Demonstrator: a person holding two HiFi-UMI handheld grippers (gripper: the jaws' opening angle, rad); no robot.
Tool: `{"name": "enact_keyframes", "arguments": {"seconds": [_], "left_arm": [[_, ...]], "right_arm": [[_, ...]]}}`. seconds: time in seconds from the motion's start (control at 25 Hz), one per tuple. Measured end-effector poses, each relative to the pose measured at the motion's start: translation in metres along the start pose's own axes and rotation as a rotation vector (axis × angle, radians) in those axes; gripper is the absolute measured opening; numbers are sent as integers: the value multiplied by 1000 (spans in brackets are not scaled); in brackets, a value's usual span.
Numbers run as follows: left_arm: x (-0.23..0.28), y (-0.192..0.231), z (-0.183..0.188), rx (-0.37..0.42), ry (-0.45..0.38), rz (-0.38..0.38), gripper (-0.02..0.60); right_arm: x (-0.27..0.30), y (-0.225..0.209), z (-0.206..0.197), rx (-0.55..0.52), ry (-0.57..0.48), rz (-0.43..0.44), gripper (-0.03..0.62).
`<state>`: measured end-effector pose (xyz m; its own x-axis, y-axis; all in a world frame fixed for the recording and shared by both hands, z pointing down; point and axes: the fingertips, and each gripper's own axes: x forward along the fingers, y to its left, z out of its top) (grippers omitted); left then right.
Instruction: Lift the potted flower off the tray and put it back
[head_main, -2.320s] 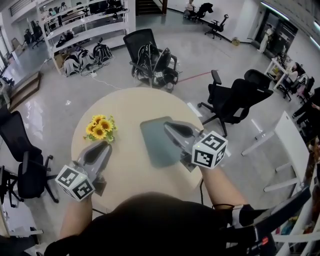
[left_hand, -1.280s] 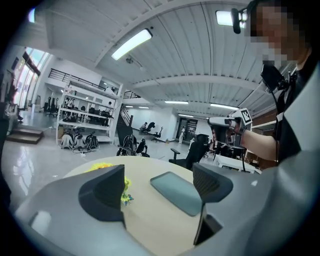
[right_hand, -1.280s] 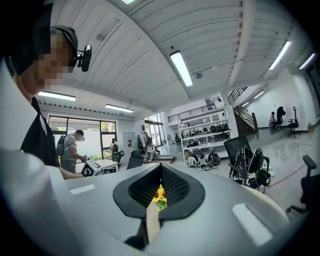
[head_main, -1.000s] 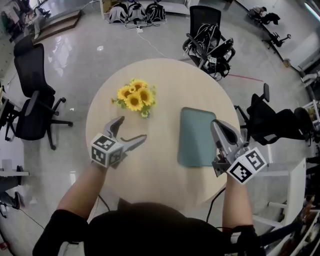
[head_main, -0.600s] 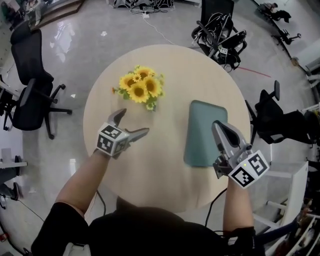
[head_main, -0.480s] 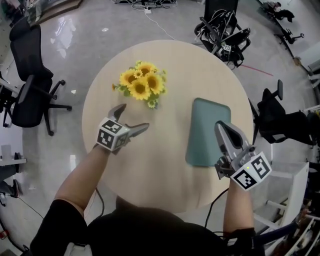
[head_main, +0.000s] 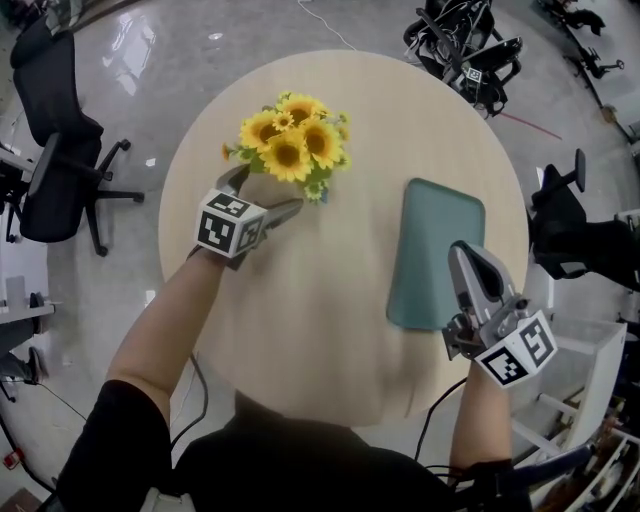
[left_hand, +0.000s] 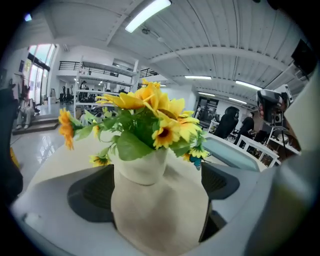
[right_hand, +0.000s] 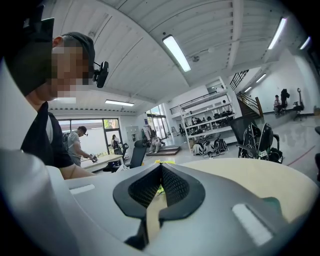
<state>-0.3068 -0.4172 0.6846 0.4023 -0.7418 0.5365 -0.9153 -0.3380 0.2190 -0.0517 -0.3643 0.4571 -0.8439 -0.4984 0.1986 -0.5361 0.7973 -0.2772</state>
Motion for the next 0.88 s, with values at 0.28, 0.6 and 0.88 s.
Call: {"name": "enact_keyframes", "arguments": {"seconds": [0.28, 0.6, 0.88], "left_arm": [[28, 22, 11, 90, 15, 28, 528], [53, 24, 24, 148, 19, 23, 531], [76, 27, 32, 158, -10, 29, 531]], "right_arm": [[1, -3, -15, 9, 8, -12, 15], [1, -12, -19, 17, 8, -24, 14], [1, -28, -22, 21, 16, -35, 14]]}}
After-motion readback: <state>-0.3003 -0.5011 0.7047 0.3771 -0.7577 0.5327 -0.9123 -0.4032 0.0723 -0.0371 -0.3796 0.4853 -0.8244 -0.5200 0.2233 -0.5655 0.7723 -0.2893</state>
